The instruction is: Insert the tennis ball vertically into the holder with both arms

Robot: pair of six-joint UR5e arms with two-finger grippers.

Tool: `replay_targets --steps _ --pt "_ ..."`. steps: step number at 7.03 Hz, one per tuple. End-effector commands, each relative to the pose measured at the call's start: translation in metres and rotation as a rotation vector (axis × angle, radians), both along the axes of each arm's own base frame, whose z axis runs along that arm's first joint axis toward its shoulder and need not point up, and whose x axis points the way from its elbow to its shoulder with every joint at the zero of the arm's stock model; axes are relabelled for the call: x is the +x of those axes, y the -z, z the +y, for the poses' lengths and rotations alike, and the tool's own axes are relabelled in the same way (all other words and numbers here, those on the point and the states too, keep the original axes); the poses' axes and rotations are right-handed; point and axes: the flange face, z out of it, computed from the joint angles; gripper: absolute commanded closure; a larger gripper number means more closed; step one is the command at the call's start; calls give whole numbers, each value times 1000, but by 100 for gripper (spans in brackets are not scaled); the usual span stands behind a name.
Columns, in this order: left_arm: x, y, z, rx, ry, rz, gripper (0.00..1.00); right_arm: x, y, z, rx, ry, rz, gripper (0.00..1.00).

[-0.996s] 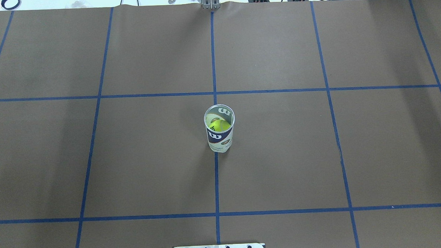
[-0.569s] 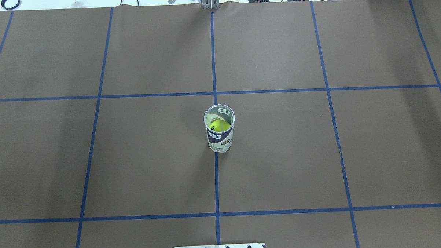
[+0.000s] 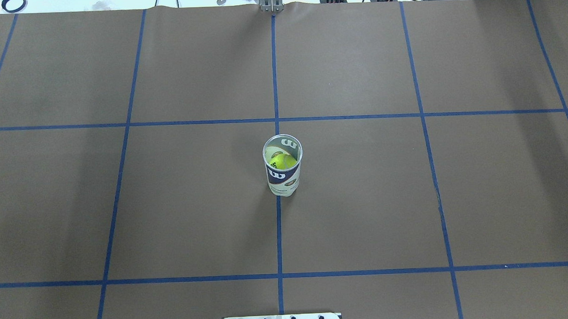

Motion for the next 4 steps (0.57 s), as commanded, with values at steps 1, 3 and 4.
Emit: replay_targets --steps 1,3,4 --pt "1 3 -2 14 -3 -1 0 0 1 0 -1 -4 1 0" --pt "1 1 -1 23 -8 0 0 0 1 0 -1 -5 1 0" --pt "1 0 -1 40 -8 0 0 0 1 0 -1 -5 1 0"
